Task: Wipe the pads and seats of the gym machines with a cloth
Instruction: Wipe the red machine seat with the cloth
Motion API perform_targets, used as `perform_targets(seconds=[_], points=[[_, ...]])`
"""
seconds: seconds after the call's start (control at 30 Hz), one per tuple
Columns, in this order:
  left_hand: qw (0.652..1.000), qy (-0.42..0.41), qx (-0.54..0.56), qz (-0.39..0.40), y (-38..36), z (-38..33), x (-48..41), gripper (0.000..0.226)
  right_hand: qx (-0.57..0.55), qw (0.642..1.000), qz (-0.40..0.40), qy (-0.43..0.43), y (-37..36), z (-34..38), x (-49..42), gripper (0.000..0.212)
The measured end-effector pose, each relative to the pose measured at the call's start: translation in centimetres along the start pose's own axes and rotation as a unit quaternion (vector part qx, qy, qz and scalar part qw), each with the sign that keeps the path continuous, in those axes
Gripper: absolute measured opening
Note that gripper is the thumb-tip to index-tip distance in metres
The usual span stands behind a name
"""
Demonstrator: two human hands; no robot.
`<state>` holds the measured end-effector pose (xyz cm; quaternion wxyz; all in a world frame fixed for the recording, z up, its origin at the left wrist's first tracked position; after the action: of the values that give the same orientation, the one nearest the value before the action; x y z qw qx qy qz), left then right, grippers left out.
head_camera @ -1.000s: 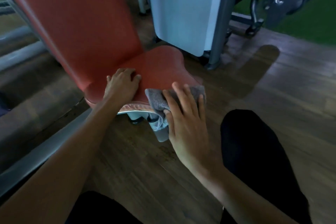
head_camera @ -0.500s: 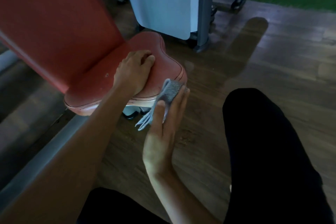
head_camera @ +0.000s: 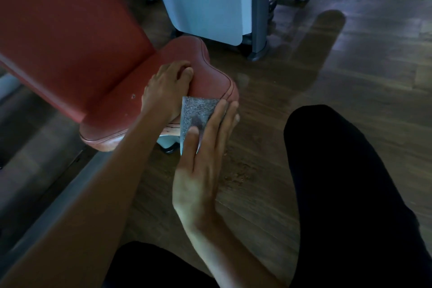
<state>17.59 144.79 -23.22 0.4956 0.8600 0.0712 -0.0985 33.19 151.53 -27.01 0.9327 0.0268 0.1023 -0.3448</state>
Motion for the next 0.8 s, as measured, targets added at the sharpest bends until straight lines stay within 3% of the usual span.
perform_targets(seconds=[0.17, 0.3, 0.5, 0.67, 0.8], points=[[1.000, 0.003, -0.002, -0.003, 0.0, -0.1, -0.1, 0.039, -0.027, 0.998, -0.034, -0.048, 0.1, -0.1, -3.4, 0.056], [1.000, 0.009, -0.008, 0.004, 0.0, 0.0, -0.2, 0.037, 0.002, 1.000, 0.008, -0.015, 0.4, 0.5, 0.7, 0.059], [1.000, 0.014, -0.011, 0.007, -0.1, -0.1, 0.0, 0.039, -0.043, 0.997, -0.007, -0.071, 0.5, -0.3, -3.1, 0.058], [1.000, 0.017, -0.018, 0.010, -0.2, 0.0, -0.3, 0.039, 0.017, 0.997, 0.070, -0.037, 0.8, 0.3, 1.2, 0.062], [1.000, 0.016, -0.018, 0.016, -0.2, -0.1, 0.1, 0.043, 0.001, 0.997, 0.035, -0.072, 0.7, -0.1, -3.8, 0.062]])
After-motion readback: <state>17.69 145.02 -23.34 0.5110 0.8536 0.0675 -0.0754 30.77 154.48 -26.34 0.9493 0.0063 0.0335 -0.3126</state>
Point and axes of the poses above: each hand's wrist, its own x-axis away from the middle knuckle, its own y-axis out of the back of the hand, z = x × y, the point moved 6 cm from there along -x, towards the middle knuckle, and after that the axes turned 10 degrees about -z, right-handed, at the moved point
